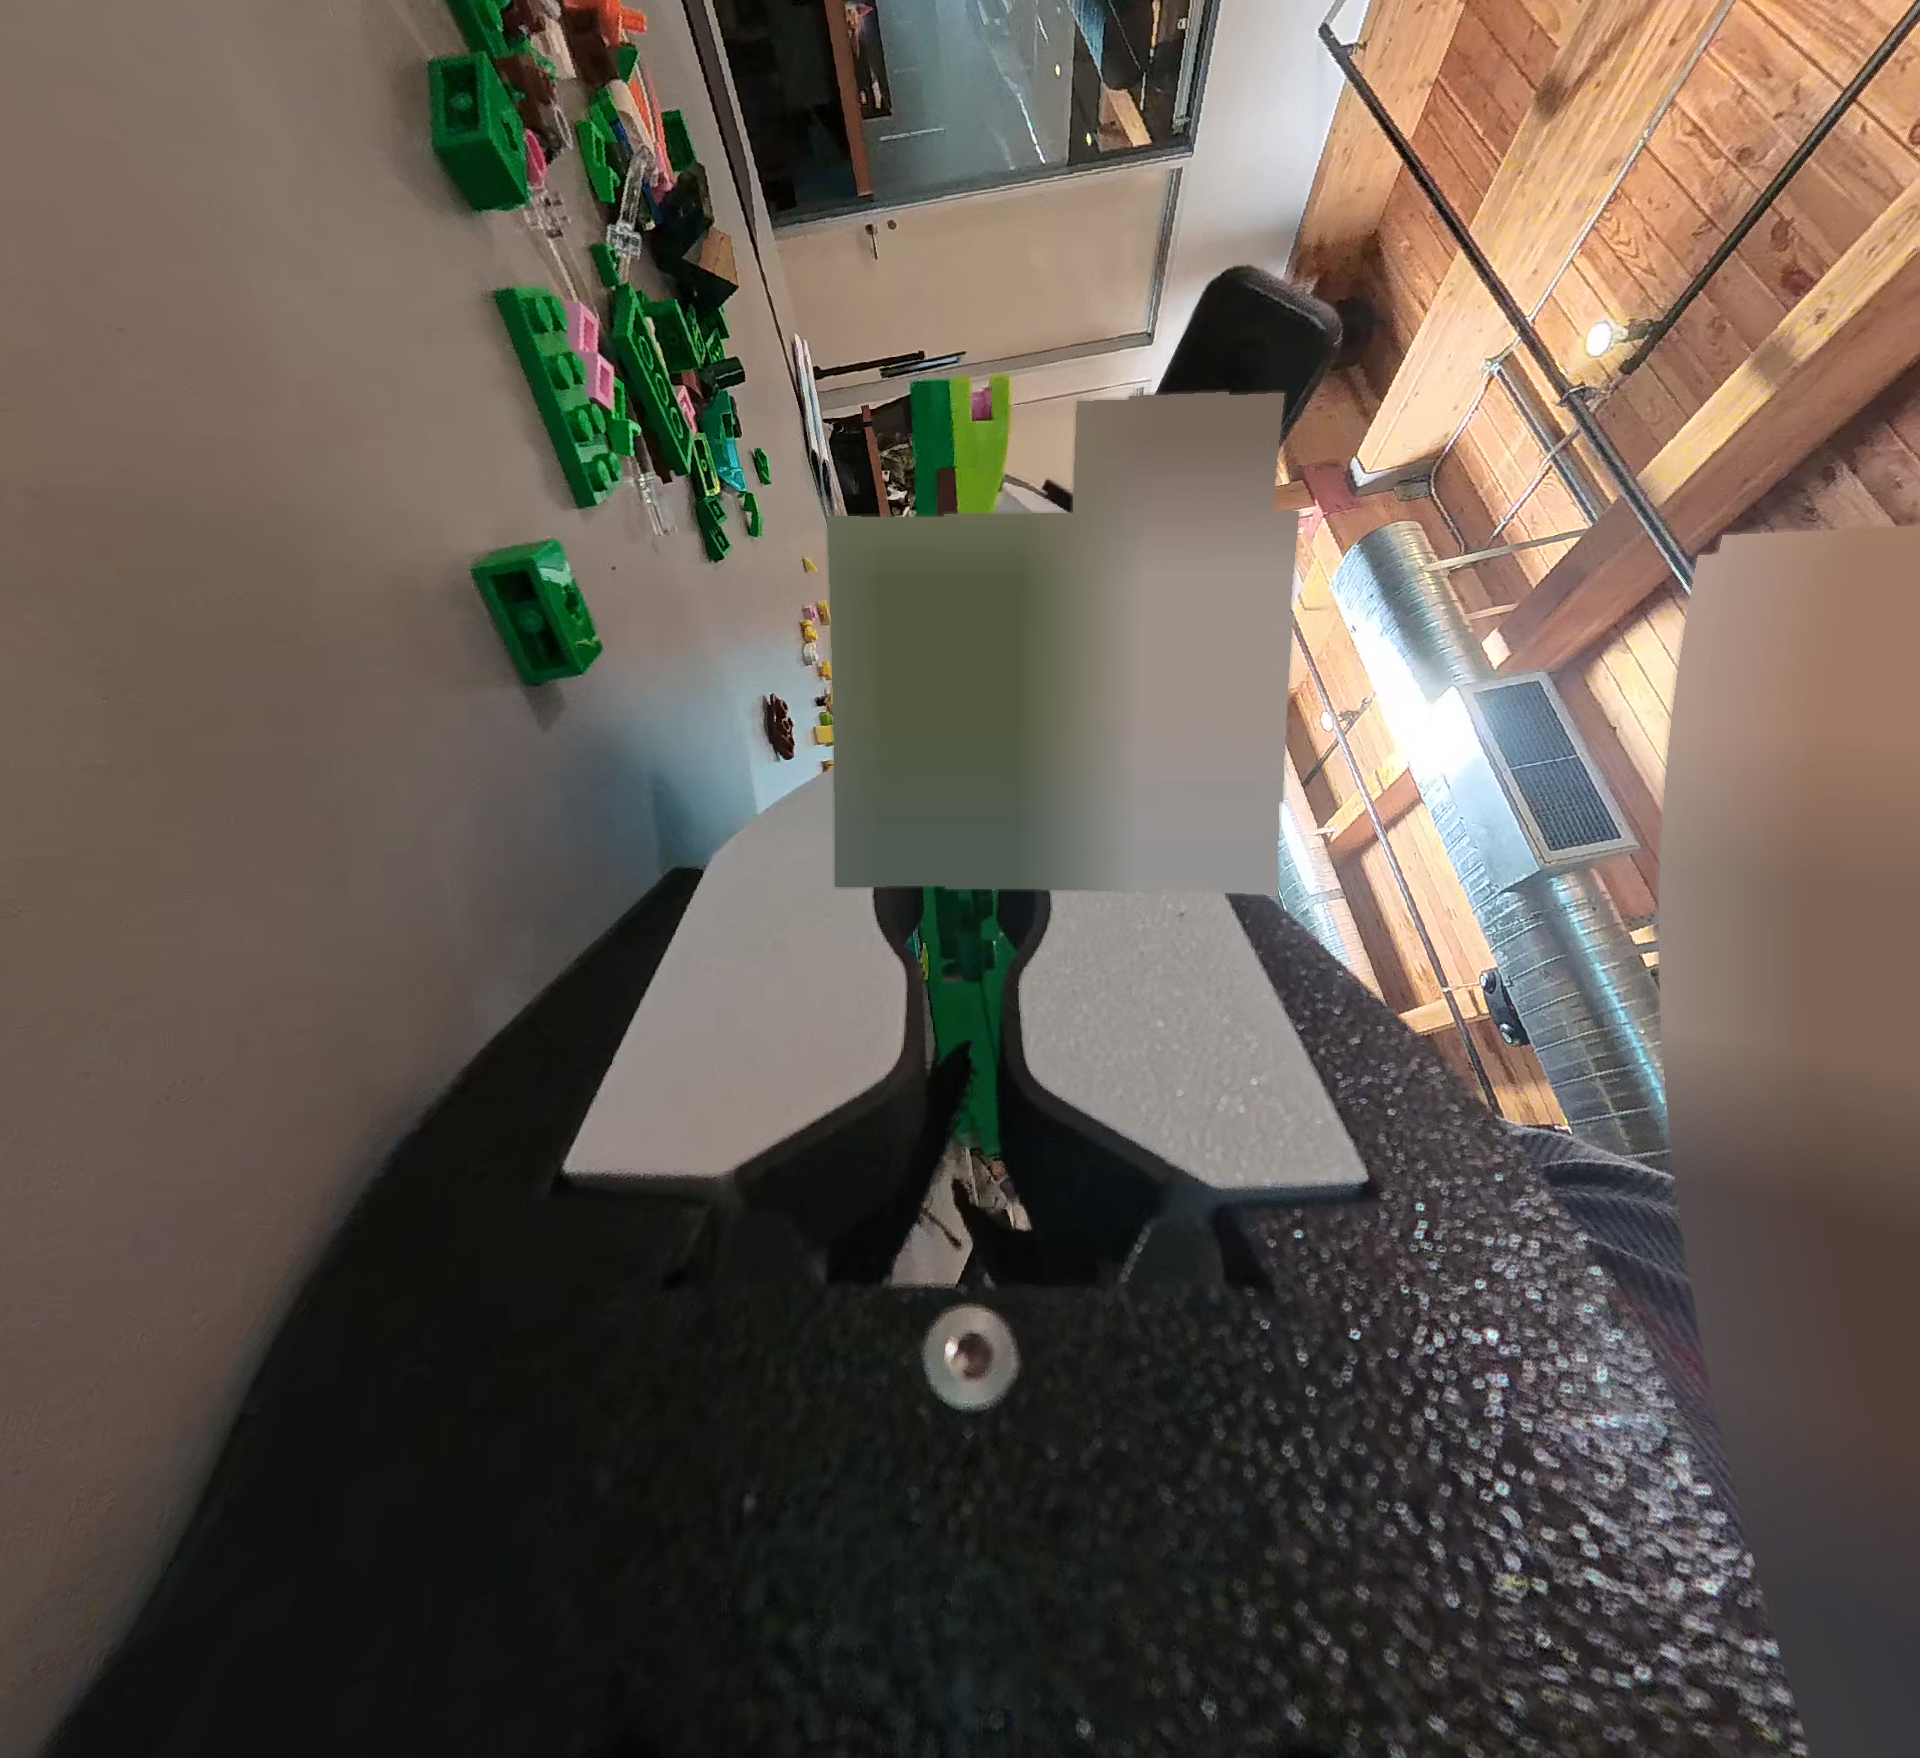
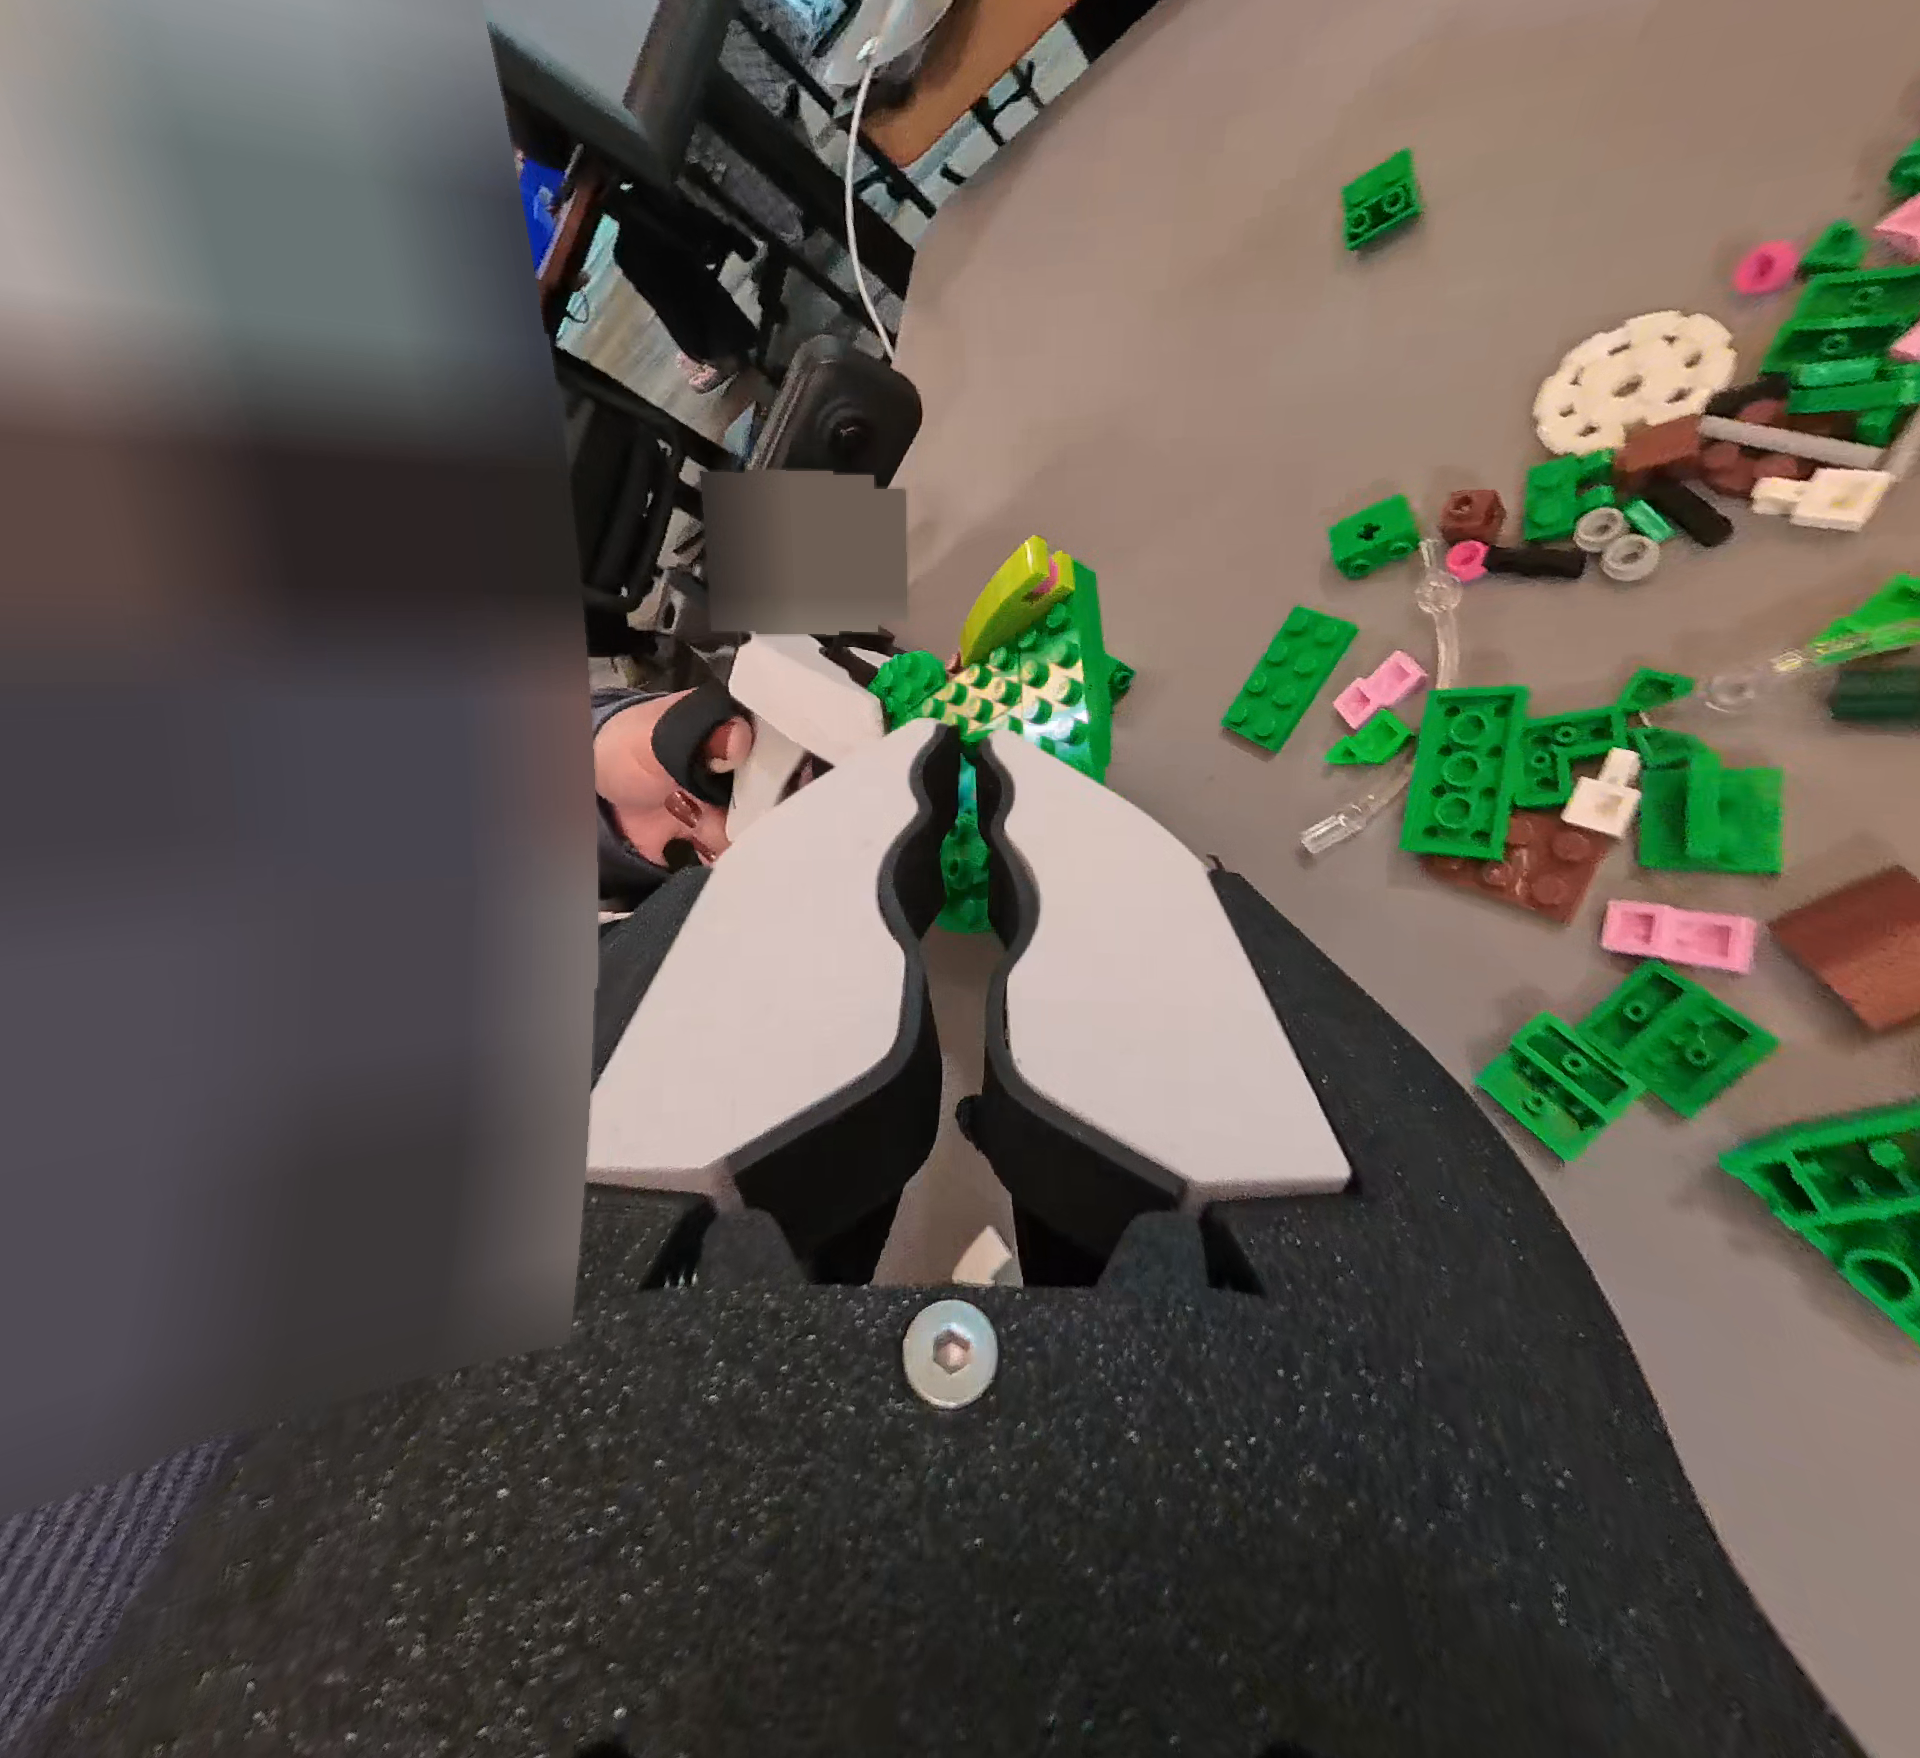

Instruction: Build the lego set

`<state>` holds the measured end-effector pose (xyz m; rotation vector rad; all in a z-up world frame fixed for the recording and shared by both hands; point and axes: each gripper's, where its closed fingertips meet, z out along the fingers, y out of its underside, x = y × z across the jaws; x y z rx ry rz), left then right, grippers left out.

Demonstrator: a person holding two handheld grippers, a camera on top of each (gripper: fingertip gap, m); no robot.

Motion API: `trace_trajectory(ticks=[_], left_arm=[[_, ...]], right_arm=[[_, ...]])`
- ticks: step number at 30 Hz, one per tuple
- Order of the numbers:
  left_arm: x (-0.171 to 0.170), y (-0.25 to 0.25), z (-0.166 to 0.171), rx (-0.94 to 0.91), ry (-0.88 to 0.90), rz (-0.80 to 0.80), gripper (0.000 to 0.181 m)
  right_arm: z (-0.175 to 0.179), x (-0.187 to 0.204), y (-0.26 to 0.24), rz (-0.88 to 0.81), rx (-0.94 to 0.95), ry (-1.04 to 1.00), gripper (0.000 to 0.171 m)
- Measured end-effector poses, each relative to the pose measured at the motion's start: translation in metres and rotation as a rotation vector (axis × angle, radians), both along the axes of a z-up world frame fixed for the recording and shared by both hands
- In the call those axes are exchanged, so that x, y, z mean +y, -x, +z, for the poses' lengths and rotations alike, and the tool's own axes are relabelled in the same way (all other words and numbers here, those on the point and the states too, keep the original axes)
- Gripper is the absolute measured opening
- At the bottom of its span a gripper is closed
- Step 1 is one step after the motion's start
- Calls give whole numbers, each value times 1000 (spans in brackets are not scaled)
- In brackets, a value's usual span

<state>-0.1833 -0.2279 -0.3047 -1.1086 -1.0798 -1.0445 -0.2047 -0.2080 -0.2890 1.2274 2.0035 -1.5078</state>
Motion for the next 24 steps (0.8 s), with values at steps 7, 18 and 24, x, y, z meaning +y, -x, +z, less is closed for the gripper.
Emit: trace_trajectory(ticks=[7, 18, 24], left_arm=[[0, 0, 0, -2, -2, 0, 8], [-5, 8, 1, -3, -5, 71, 8], [-6, 10, 0, -2, 0, 86, 8]], right_arm=[[-1, 7, 2, -52, -28, -45, 2], [8, 18, -16, -87, -152, 83, 2], [-42, 29, -62, -31, -469, 47, 2]])
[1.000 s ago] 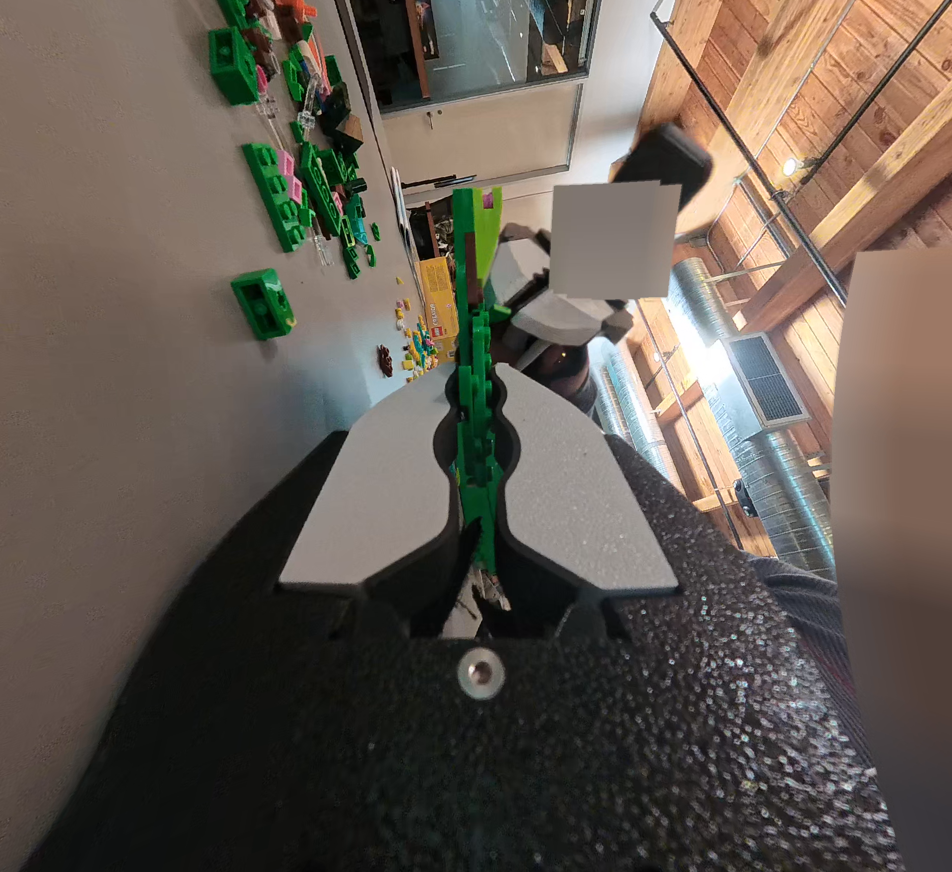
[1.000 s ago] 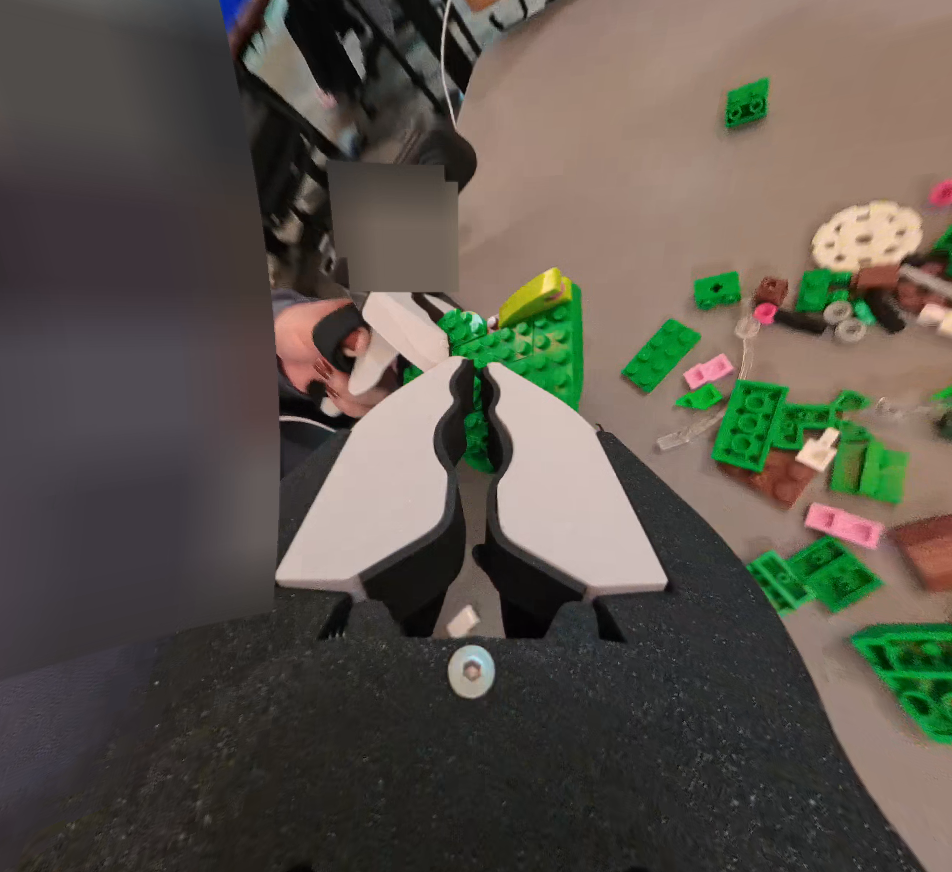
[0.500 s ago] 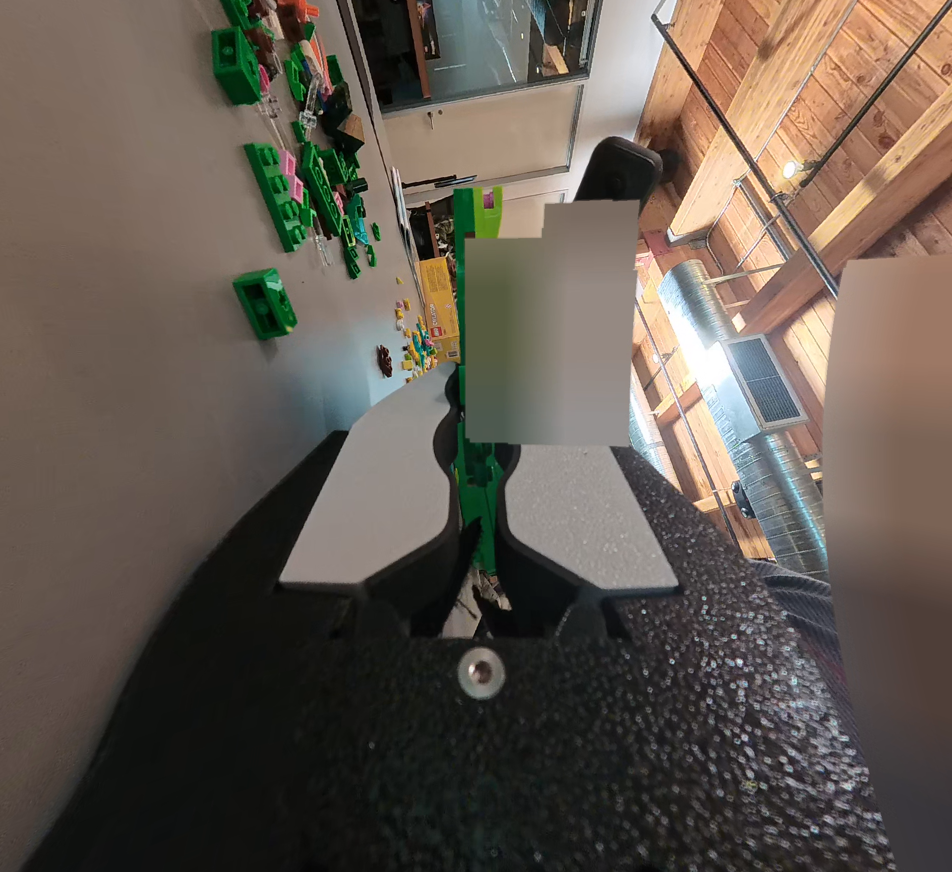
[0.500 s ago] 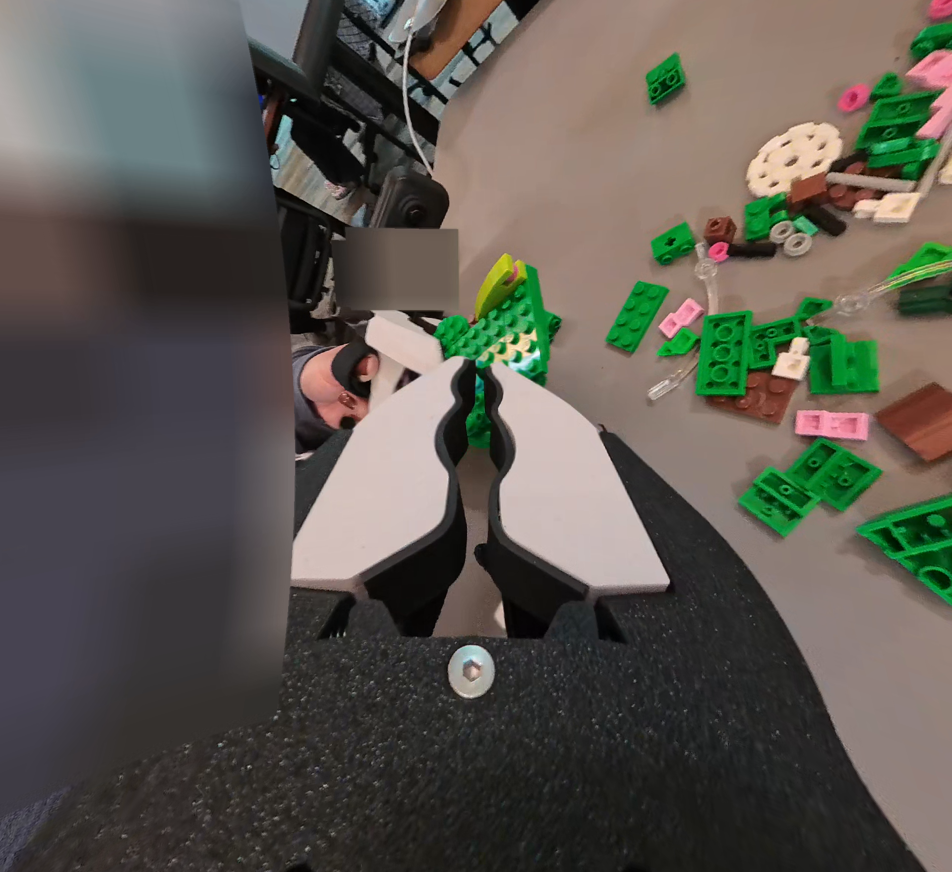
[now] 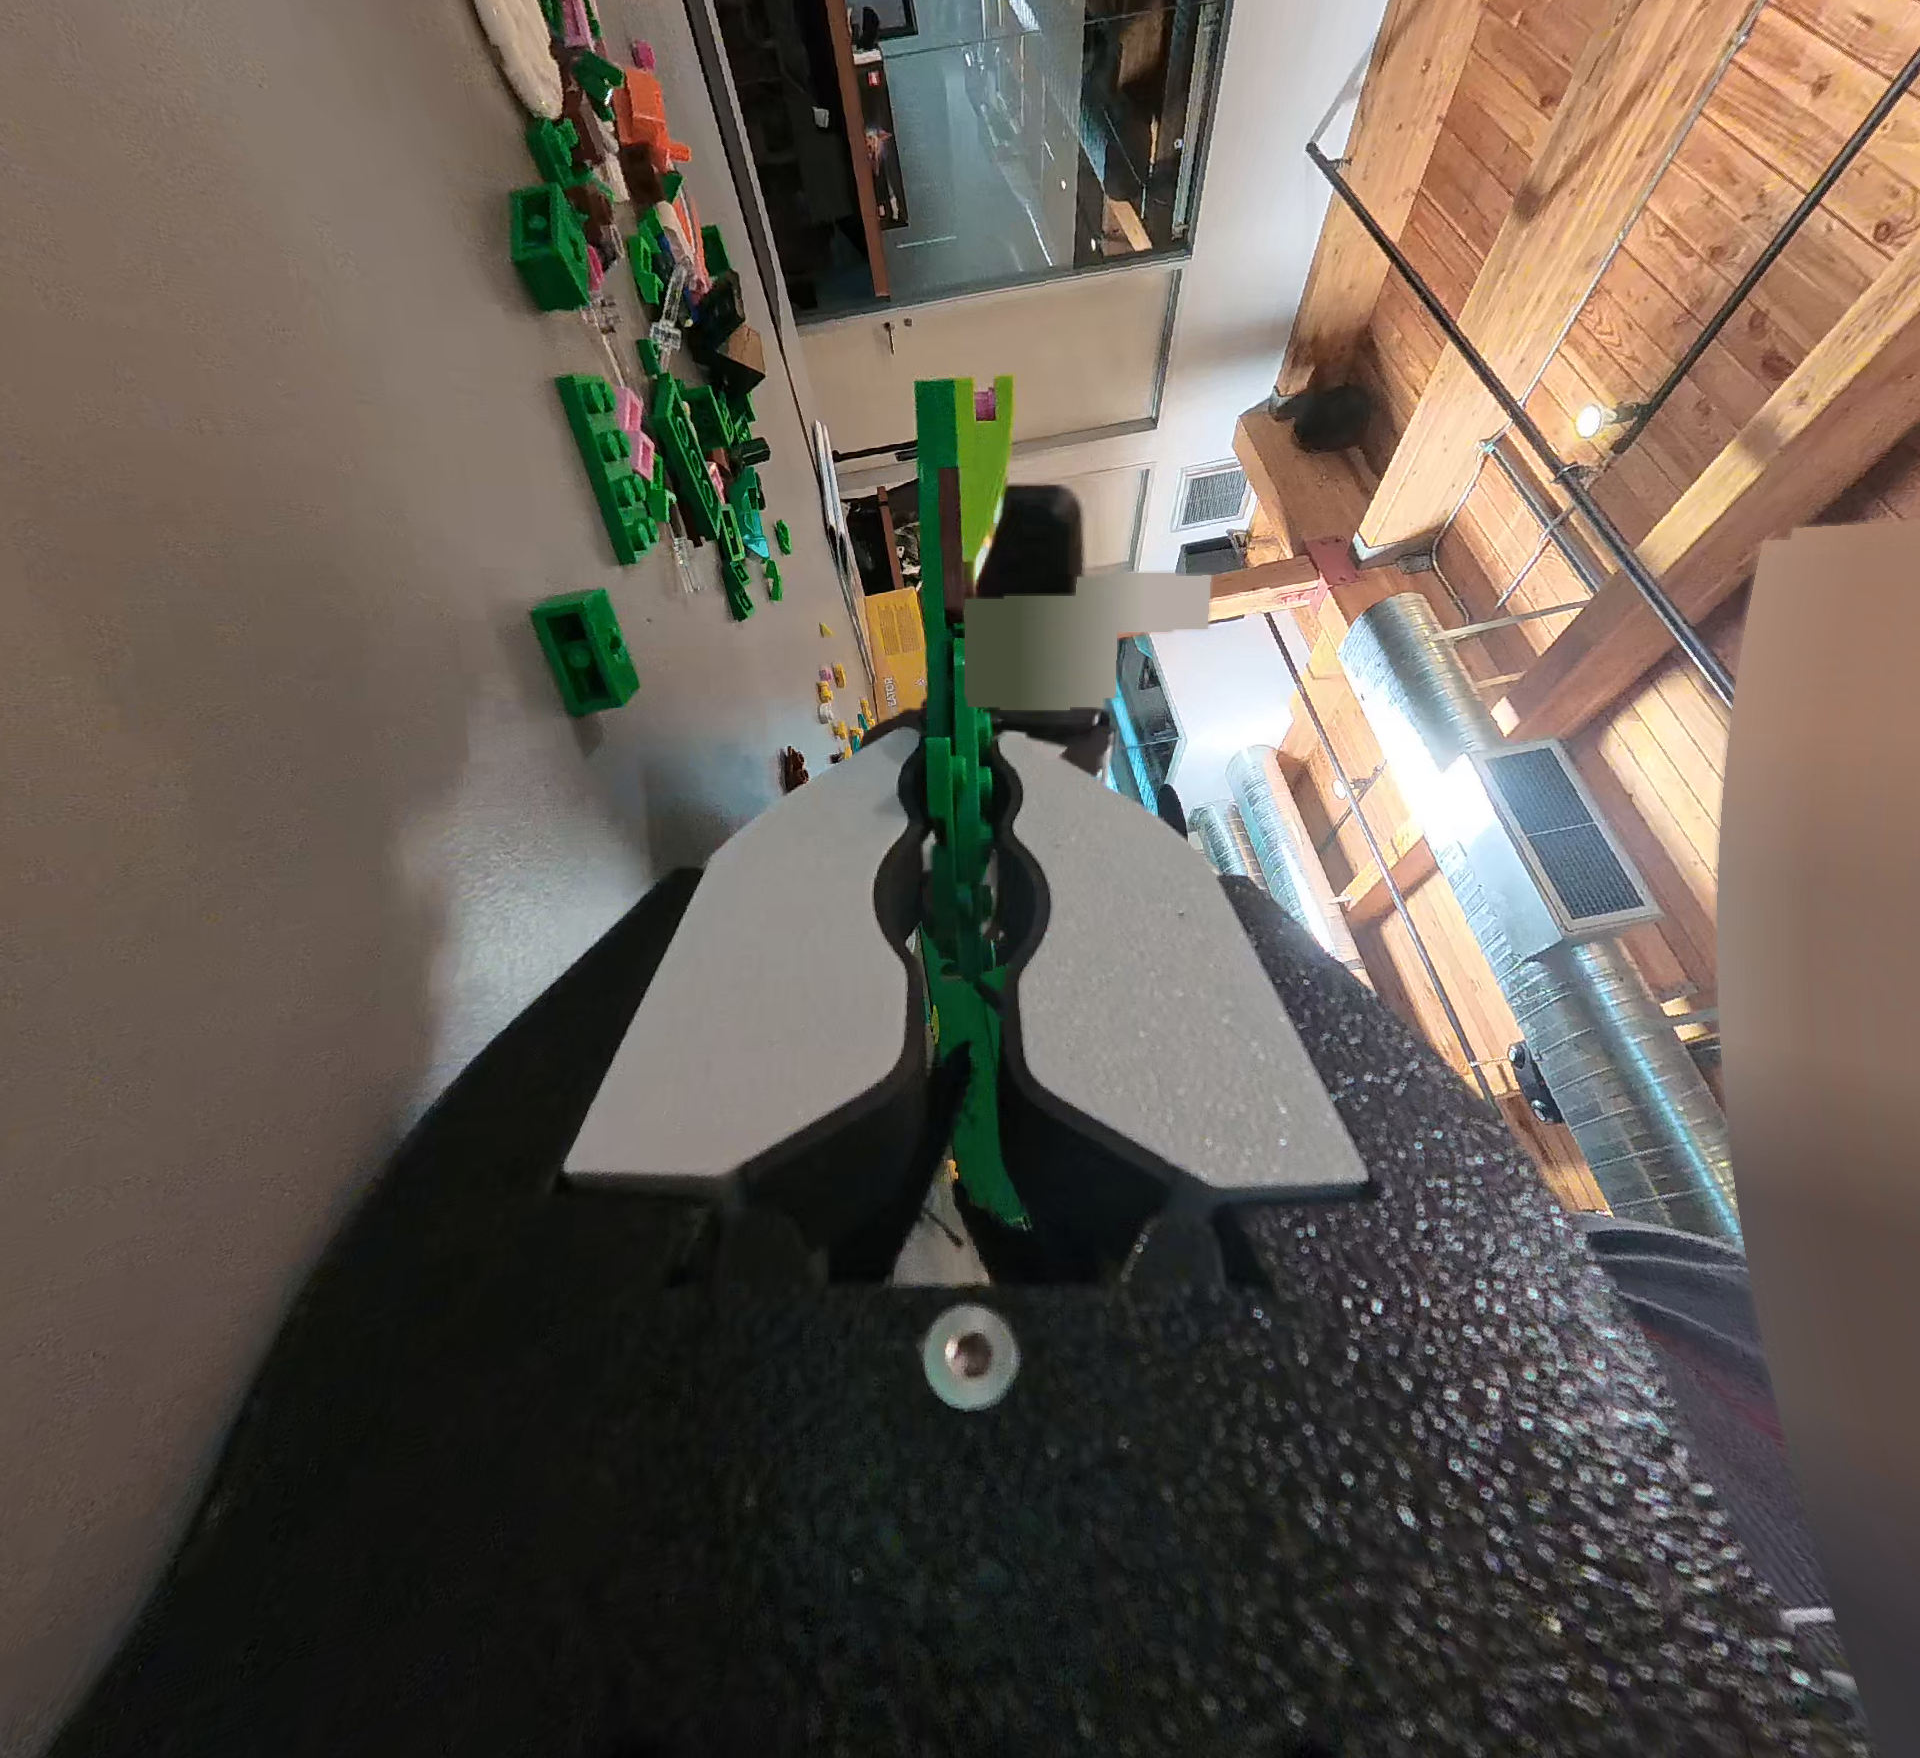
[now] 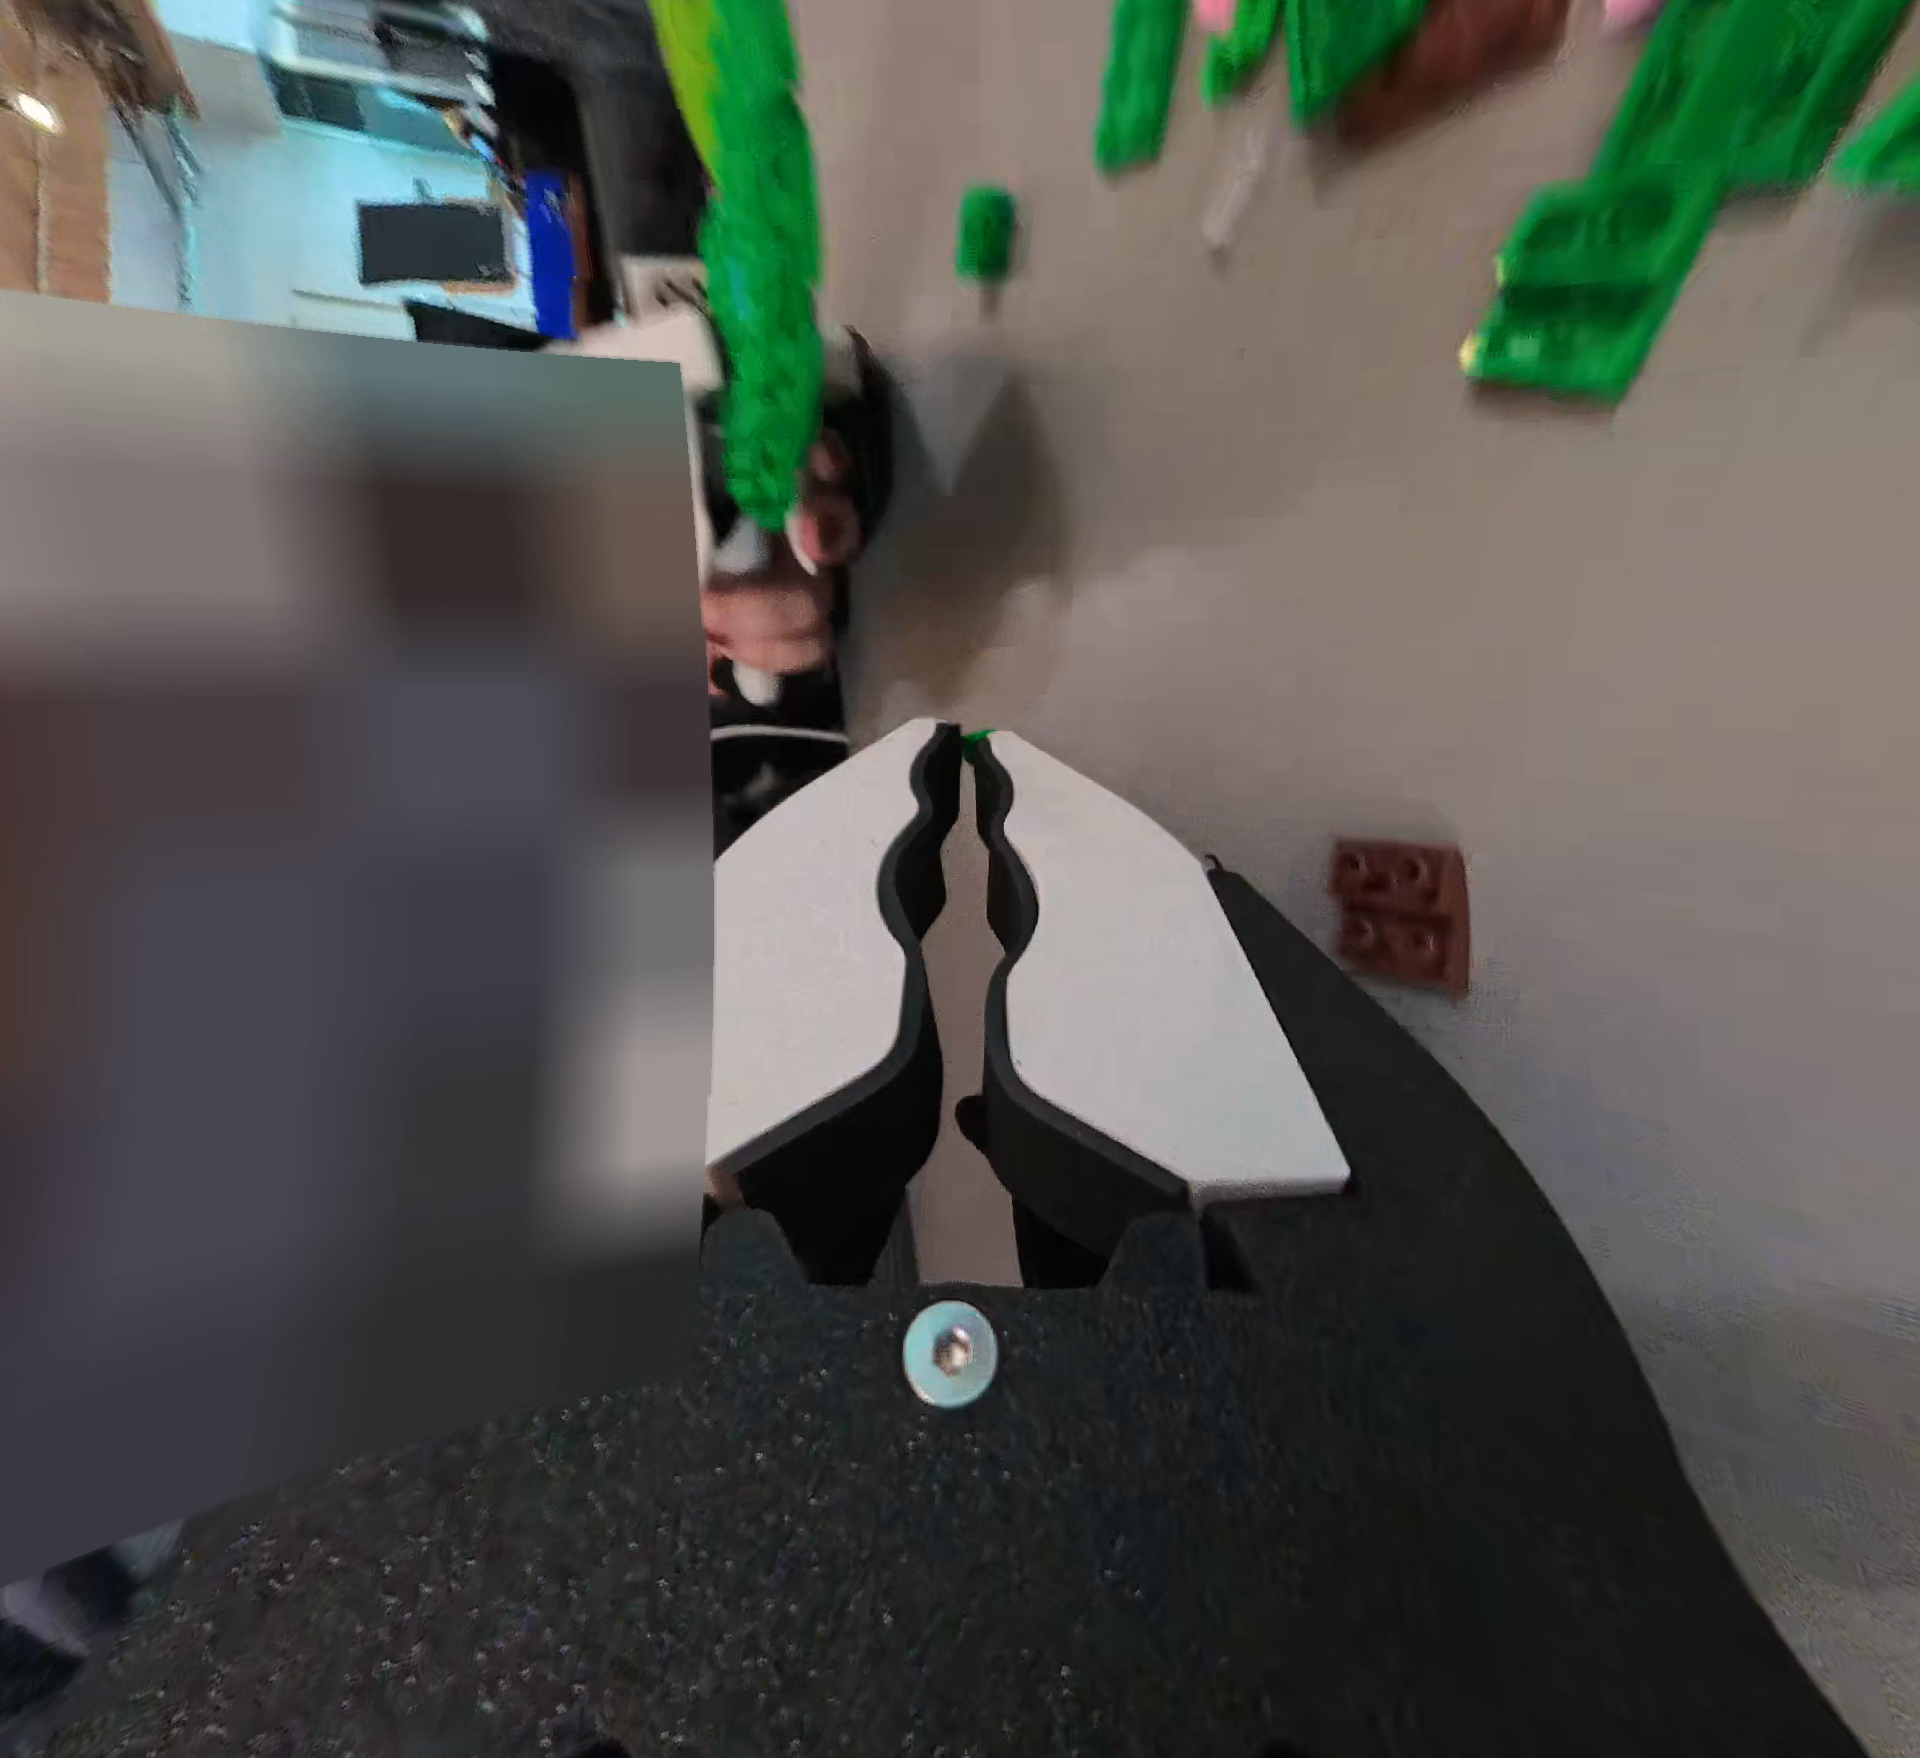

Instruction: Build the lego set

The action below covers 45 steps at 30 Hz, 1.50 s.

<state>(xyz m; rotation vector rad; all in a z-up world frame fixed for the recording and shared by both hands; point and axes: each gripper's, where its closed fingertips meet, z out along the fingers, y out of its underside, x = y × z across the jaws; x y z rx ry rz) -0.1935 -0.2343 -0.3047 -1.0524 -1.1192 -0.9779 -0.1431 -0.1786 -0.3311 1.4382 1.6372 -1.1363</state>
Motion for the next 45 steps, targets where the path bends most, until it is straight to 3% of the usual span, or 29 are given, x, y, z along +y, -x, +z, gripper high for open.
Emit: trace_trajectory(ticks=[4, 12, 20, 23, 26, 30, 38, 45], left_arm=[[1, -2, 0, -1, 1, -14, 8], [7, -23, -4, 6, 43, -296, 8], [-5, -19, -27, 66, 316, -452, 10], [-4, -26, -32, 56, 401, -507, 19], [-3, -21, -31, 54, 442, -481, 39], [-11, -5, -30, 94, 509, -373, 50], [-32, 11, -31, 279, 748, -189, 65], [-47, 5, -37, 383, 865, -156, 64]], right_arm=[[-20, 2, -17, 49, -11, -114, 2], [17, 0, 3, -102, 202, 61, 2], [27, 11, 12, -179, 348, 62, 1], [29, 12, 19, -206, 358, 91, 1], [29, 11, 25, -212, 349, 130, 1], [31, 7, 29, -180, 368, 167, 1], [37, 2, 27, -133, 393, 246, 1], [38, 1, 26, -110, 414, 267, 1]])
